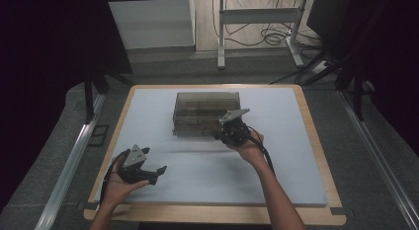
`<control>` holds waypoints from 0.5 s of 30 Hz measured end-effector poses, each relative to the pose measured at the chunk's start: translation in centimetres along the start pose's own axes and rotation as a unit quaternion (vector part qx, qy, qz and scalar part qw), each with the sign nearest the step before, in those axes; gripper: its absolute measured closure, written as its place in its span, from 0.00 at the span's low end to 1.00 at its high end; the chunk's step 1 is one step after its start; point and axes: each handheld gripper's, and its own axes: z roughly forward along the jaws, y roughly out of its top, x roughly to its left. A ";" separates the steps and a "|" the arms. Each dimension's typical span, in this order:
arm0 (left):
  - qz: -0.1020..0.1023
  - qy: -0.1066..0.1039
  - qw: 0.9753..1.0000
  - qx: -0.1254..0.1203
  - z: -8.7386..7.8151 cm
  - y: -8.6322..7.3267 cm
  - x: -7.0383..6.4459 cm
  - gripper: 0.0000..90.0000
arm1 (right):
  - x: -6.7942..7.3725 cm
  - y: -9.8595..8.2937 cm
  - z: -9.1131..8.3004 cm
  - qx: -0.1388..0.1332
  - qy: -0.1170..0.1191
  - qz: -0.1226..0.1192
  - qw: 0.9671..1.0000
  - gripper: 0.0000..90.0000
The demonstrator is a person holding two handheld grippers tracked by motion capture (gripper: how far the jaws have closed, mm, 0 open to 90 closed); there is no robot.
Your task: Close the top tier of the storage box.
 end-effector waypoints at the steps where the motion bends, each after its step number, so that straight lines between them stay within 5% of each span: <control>1: 0.001 0.000 1.000 0.000 0.0 0.0 0.0 0.09 | 0.0 0.0 0.0 0.000 0.000 0.000 1.000 0.98; 15: 0.001 0.000 1.000 -0.001 0.0 0.0 0.0 0.09 | -0.6 0.2 0.3 0.004 -0.005 0.006 1.000 0.98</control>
